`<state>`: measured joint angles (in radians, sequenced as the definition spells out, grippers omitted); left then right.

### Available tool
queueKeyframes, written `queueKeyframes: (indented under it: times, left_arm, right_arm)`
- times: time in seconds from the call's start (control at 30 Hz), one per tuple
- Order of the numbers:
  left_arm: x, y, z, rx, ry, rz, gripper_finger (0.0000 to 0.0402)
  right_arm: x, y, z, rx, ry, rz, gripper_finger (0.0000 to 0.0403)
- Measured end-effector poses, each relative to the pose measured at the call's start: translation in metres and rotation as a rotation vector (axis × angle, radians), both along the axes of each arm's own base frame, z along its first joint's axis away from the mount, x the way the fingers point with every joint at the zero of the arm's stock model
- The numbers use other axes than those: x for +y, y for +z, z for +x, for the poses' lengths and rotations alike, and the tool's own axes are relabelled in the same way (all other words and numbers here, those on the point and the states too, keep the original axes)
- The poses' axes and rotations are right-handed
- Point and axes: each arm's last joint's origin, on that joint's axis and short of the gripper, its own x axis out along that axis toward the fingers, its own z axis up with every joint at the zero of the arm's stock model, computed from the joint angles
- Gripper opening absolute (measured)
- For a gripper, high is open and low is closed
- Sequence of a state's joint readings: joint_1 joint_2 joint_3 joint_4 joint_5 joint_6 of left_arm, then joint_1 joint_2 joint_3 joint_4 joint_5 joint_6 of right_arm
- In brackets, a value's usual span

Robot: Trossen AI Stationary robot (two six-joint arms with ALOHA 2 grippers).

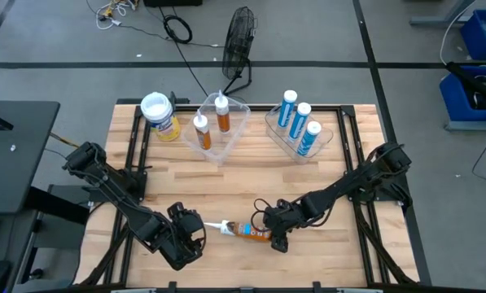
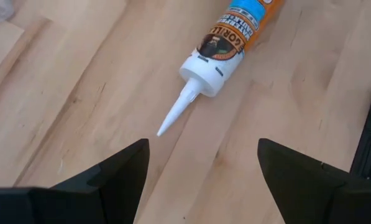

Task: Pick & place silicon tubes, Sealant and Lysol wipes
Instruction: Put the orange sealant into the left transparent bin

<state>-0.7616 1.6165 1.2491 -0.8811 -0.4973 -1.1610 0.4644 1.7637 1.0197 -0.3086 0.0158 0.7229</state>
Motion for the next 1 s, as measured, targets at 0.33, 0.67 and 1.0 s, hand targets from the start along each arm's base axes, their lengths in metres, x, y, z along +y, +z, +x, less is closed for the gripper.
queueKeyframes:
  times: [0.33, 0.67, 1.0]
  left_arm:
    - [-0.001, 0.0, 0.001, -0.009, 0.005, -0.011, 0.0302]
    - [0.0, 0.0, 0.001, -0.014, 0.029, -0.027, 0.0302]
    - [0.001, 0.002, 0.002, -0.075, 0.076, 0.011, 0.0302]
  right_arm:
    - [0.003, -0.024, 0.01, -0.014, 0.012, -0.039, 0.0288]
    - [0.003, -0.029, 0.011, 0.017, 0.006, -0.019, 0.0211]
    - [-0.003, -0.004, 0.003, 0.032, -0.111, 0.068, 0.0211]
